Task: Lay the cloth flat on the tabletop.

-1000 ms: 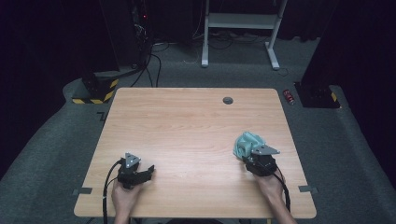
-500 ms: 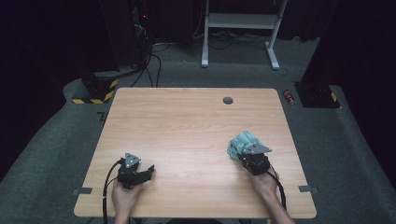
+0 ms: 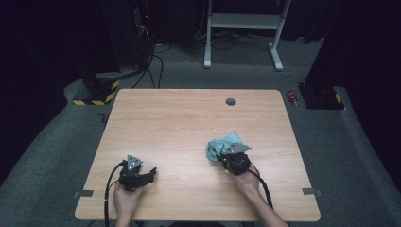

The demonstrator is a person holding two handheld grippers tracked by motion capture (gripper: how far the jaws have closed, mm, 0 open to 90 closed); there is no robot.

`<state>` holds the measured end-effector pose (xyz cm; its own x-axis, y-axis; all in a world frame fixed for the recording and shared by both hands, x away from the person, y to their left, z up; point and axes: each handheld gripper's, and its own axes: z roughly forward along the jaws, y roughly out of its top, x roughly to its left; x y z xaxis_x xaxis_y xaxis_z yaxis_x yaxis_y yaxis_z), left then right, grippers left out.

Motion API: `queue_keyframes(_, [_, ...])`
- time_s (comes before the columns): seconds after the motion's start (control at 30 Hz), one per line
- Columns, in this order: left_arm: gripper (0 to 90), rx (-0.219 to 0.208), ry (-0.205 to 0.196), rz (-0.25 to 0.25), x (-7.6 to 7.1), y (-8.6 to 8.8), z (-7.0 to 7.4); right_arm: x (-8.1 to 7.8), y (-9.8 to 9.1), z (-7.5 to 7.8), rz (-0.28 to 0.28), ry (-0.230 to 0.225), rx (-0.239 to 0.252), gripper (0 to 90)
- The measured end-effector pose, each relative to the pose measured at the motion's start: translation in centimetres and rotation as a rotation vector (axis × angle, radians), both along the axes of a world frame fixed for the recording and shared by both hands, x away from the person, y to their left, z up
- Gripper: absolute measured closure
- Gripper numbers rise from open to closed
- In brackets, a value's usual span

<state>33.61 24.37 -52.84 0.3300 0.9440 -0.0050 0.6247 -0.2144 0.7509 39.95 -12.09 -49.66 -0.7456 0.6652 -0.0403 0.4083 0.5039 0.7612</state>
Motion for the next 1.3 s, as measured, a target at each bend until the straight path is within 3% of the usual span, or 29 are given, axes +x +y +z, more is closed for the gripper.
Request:
queue_keyframes(0.03, [28.7, 0.0, 0.0, 0.0, 0.0, 0.0, 0.0, -0.1, 1.2, 0.0, 0.026, 0.001, 0.005, 85.8])
queue_keyframes(0.23, [29.6, -0.004, -0.001, 0.0, 0.1, 0.0, 0.0, -0.6, 4.0, -0.2, 0.094, 0.006, 0.008, 85.6])
queue_keyframes(0.33, [34.7, -0.072, -0.001, -0.016, 0.3, -0.3, 0.1, -0.8, 4.7, -0.2, 0.116, 0.006, 0.018, 85.0])
queue_keyframes(0.4, [35.7, -0.079, -0.007, -0.026, 0.4, -0.5, 0.1, -0.9, 4.8, -0.1, 0.123, 0.004, 0.024, 84.6])
queue_keyframes(0.47, [36.4, -0.056, -0.012, -0.064, 0.8, -1.8, 0.6, -1.1, 4.9, -0.1, 0.135, 0.012, 0.026, 78.6])
queue_keyframes(0.53, [36.9, -0.092, -0.01, -0.098, 1.1, -2.6, 1.0, -1.2, 4.8, 0.0, 0.142, 0.03, 0.031, 73.1])
queue_keyframes(0.63, [37.7, -0.142, 0.0, -0.137, 1.8, -3.6, 1.6, -1.4, 4.2, 0.4, 0.143, 0.034, 0.051, 66.9])
queue_keyframes(0.83, [38.8, -0.132, 0.005, -0.196, 2.8, -5.8, 2.3, -2.1, 3.0, 1.4, 0.14, 0.007, 0.078, 64.0])
queue_keyframes(0.97, [39.7, -0.123, 0.013, -0.237, 3.3, -7.6, 2.4, -1.7, 2.3, 1.9, 0.103, 0.001, 0.088, 65.2])
queue_keyframes(1.0, [40.1, -0.118, 0.013, -0.247, 3.5, -8.0, 2.4, -1.1, 2.1, 2.0, 0.073, 0.013, 0.105, 65.4])
queue_keyframes(1.07, [42.6, -0.126, 0.022, -0.274, 3.9, -9.1, 2.2, -0.5, 2.2, 1.9, 0.064, 0.025, 0.111, 65.1])
queue_keyframes(1.3, [46.0, -0.128, 0.032, -0.283, 4.5, -10.7, 1.6, 1.1, 3.3, 0.8, 0.051, 0.088, 0.102, 64.9])
